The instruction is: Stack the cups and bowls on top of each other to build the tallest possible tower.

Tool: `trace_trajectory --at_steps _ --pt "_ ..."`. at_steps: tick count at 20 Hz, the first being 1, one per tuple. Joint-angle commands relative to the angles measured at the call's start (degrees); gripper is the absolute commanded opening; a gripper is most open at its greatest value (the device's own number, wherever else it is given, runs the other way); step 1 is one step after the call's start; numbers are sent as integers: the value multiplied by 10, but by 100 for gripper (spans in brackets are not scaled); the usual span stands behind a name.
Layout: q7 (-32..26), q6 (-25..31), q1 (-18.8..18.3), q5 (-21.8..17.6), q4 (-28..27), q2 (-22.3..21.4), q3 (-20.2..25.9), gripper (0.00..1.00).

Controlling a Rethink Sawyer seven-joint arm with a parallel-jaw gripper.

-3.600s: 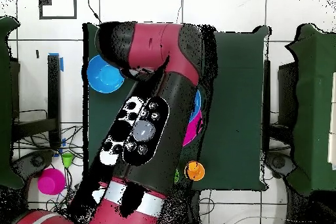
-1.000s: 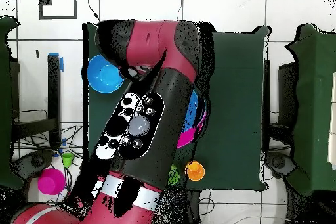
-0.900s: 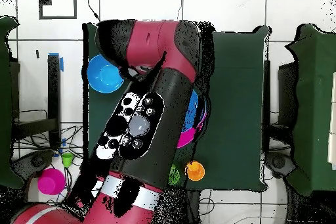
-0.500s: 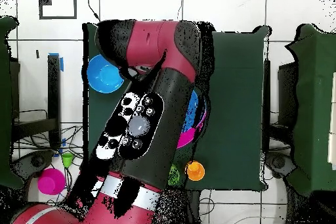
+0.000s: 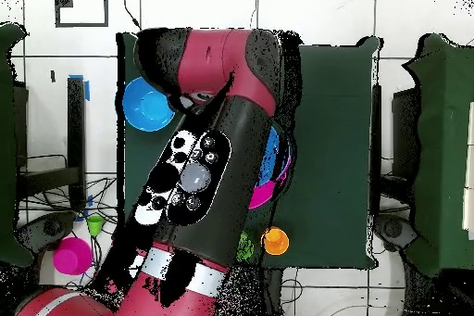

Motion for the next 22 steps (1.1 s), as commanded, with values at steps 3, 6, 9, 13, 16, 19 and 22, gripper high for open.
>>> trace_trajectory --at_steps 3,6,9,13,16,19,22 --pt "76 17 10 10 24 19 46 0" --pt "80 12 12 12 29 17 48 0" --pt "82 8 13 16 33 15 49 0" --pt "90 4 19 20 39 15 48 0" --pt "94 0 22 23 45 15 46 0" --pt "96 -5 25 25 49 14 45 0" --pt "97 -9 25 25 49 16 44 0"
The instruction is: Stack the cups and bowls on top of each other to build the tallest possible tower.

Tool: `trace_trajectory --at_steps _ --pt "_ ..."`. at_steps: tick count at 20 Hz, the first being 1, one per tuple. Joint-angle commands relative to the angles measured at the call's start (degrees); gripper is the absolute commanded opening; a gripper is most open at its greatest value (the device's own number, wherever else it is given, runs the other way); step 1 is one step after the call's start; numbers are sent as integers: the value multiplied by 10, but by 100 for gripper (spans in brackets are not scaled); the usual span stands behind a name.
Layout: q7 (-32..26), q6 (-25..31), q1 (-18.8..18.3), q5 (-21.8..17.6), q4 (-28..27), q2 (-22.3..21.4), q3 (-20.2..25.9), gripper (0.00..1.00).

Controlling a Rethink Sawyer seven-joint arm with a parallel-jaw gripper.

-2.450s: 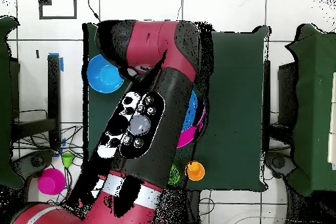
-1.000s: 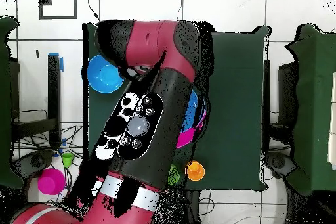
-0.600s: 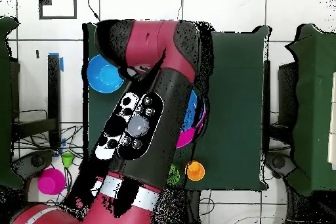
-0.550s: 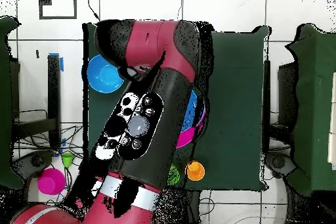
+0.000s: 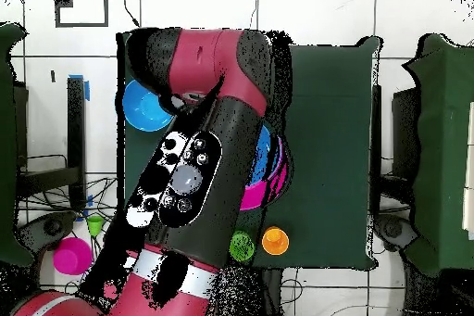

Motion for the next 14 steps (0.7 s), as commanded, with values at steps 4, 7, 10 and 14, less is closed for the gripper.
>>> trace_trajectory --at_steps 4,7,10,14 --pt "96 -21 15 3 48 19 39 0" --pt "97 -29 14 3 53 18 39 0" --pt "100 -37 15 2 59 17 37 0" --pt "103 -47 16 -1 61 18 34 0"
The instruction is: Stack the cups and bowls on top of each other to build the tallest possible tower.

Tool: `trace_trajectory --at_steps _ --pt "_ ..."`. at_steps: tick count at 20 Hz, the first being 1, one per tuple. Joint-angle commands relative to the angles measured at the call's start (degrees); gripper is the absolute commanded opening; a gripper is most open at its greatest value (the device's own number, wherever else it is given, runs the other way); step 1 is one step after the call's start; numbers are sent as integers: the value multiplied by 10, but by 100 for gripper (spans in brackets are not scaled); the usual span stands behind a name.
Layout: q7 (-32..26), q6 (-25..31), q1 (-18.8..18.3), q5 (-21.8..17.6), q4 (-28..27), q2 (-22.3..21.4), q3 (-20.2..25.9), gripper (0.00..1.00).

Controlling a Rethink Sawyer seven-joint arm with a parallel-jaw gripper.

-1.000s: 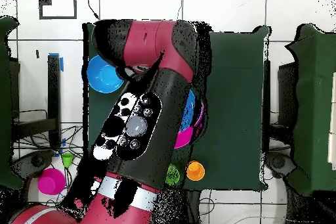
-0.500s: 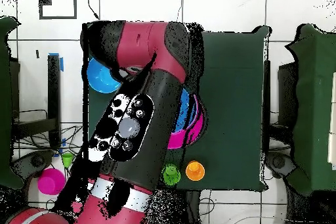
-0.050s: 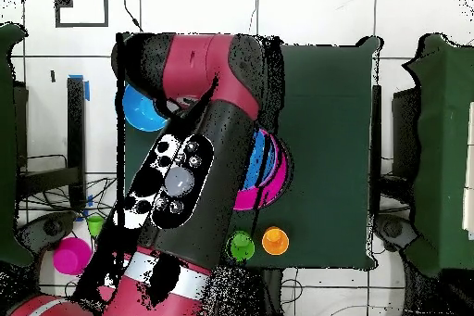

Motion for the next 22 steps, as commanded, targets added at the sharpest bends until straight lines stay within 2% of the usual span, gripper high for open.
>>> trace_trajectory --at_steps 1,15,22 --pt "103 -49 7 -4 49 19 33 0" --pt "118 -73 19 2 65 22 32 0" --pt "117 -62 26 3 73 19 30 0"
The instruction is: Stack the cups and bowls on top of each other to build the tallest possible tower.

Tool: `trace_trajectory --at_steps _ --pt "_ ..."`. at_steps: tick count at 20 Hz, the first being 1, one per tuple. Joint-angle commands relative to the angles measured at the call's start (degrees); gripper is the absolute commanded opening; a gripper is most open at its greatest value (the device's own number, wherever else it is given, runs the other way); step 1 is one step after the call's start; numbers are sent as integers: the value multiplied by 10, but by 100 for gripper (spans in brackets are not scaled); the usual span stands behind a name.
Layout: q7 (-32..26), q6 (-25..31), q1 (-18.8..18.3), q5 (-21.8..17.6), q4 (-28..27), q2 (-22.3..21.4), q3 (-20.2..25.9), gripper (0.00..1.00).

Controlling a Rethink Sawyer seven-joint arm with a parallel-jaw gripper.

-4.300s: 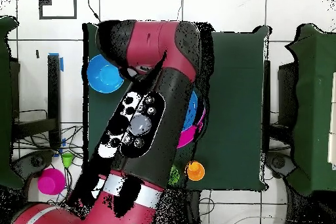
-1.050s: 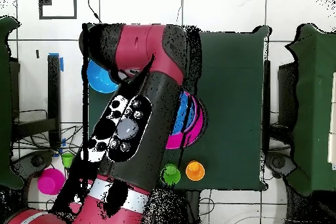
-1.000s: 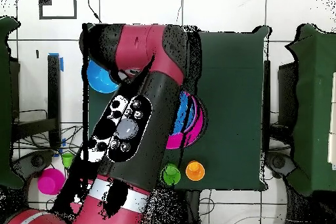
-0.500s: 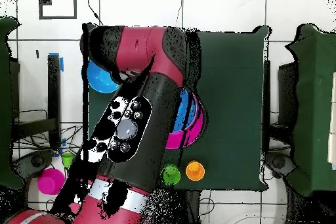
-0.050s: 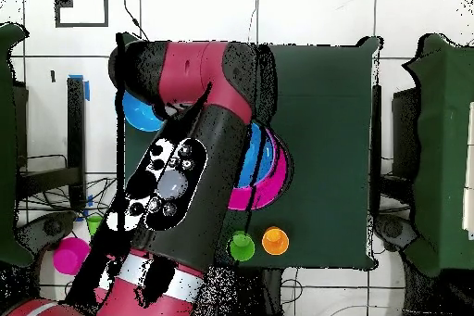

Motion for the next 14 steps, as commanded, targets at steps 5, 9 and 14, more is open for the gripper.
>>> trace_trajectory --at_steps 5,9,14 --pt "113 -12 15 1 56 17 26 0" --pt "109 -13 15 -2 59 15 21 0" --pt "108 -20 19 -7 65 15 15 0"
